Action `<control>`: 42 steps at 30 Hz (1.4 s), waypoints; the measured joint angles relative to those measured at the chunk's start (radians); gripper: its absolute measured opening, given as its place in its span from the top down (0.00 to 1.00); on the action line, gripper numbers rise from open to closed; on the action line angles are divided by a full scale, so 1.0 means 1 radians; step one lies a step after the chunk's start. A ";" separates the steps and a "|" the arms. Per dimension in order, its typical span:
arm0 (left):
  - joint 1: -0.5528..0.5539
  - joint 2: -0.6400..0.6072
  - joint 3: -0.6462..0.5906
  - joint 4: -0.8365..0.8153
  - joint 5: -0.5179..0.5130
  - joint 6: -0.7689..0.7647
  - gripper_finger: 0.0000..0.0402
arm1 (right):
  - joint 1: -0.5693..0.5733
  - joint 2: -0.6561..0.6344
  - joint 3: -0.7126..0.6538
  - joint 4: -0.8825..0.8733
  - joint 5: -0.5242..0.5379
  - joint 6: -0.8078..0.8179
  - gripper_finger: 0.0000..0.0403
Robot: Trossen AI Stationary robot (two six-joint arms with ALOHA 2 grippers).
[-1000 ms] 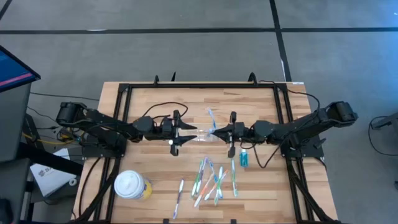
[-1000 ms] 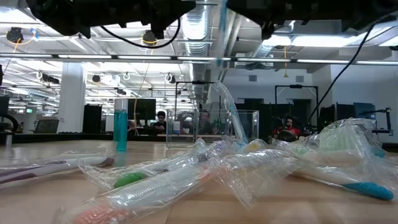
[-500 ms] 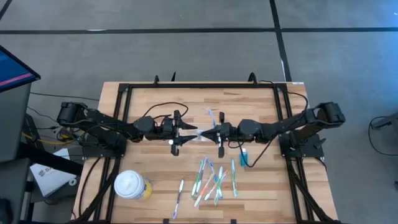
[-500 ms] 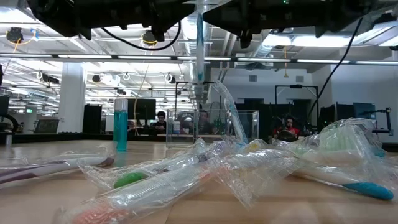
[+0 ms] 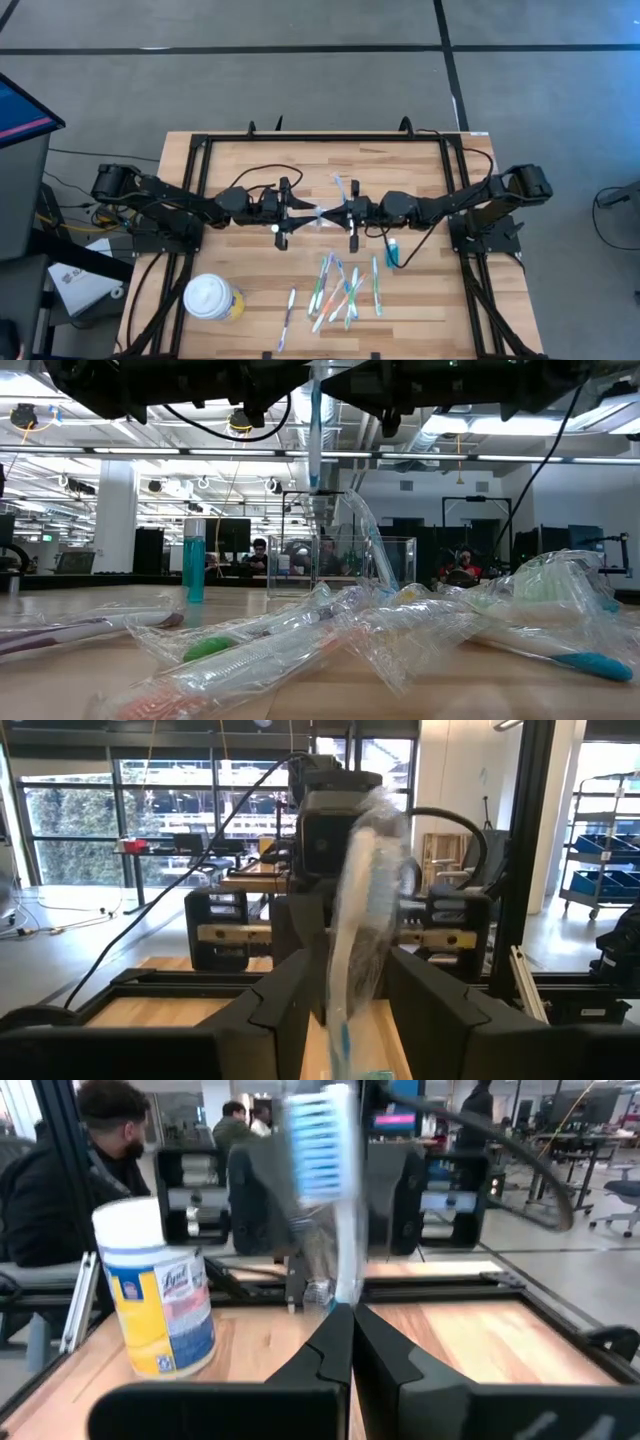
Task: Pick & Place toothbrushing station
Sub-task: Put the blue toothbrush into the transparent organizer
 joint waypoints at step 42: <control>0.016 0.081 0.078 -0.065 -0.051 0.030 0.97 | -0.026 0.005 0.000 -0.052 -0.023 0.008 1.00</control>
